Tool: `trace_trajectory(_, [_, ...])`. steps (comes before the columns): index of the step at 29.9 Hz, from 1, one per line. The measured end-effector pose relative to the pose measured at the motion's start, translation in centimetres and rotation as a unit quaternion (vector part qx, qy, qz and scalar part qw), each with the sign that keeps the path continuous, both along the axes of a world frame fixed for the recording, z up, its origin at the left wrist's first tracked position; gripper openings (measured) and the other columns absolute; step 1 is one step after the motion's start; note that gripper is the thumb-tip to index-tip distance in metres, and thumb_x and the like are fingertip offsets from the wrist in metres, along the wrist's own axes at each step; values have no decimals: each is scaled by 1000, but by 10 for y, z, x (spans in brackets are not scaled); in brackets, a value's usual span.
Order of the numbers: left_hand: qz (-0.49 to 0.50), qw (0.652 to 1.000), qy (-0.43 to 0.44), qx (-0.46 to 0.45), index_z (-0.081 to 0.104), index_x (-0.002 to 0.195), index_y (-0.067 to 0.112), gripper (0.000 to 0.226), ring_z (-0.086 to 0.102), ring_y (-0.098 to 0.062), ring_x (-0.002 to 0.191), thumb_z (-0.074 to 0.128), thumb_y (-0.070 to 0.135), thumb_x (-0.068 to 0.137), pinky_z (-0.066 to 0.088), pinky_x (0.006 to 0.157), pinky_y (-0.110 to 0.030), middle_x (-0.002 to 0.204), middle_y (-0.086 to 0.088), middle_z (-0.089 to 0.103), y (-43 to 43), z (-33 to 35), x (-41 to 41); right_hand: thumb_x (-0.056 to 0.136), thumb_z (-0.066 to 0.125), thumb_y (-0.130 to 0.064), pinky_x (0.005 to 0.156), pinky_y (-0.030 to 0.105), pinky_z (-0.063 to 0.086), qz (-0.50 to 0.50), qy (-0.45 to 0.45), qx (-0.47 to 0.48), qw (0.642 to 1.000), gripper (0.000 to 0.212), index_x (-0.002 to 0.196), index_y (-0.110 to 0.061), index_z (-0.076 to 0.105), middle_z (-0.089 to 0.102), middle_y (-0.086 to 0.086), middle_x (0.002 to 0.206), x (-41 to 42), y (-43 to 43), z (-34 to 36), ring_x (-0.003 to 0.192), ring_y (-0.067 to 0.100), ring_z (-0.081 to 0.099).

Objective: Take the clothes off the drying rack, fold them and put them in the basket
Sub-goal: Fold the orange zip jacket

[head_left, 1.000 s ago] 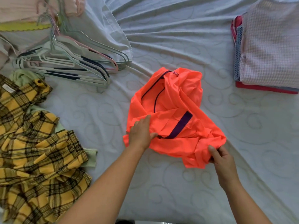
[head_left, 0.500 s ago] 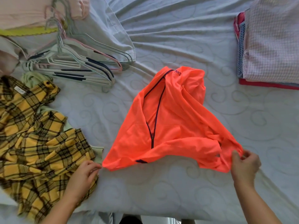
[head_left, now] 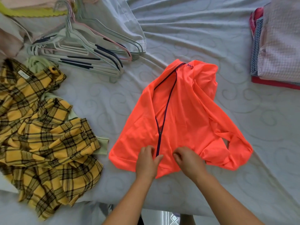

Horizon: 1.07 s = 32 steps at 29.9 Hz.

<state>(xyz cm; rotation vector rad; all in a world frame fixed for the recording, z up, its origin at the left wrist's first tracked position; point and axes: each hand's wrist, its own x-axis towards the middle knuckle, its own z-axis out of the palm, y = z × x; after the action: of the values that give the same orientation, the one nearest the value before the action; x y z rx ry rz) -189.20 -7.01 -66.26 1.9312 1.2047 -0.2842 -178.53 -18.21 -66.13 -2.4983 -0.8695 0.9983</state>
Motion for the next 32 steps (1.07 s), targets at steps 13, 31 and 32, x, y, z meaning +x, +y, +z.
trace_trajectory(13, [-27,999,-21,5,51,110,11,28,54,-26,100,60,21,86,38,82,-34,106,-6,56,-2,-16,0,85,62,-21,78,34,40,-42,-24,13,999,17,99,-11,60,60,8,103,25,91,-5,100,25,55])
trace_trajectory(31, [-141,982,-125,-28,42,79,30,37,38,-9,63,43,62,62,23,57,-24,52,1,35,9,15,-38,77,68,-3,67,26,35,-152,-67,220,961,5,80,0,65,64,12,76,95,87,57,73,18,54])
trace_trajectory(32, [-163,982,-87,-34,41,81,33,39,41,-12,64,39,65,59,25,59,-26,53,5,34,11,11,-50,78,68,-4,67,26,37,-158,-71,220,960,5,80,-1,65,63,10,75,106,89,63,72,19,55])
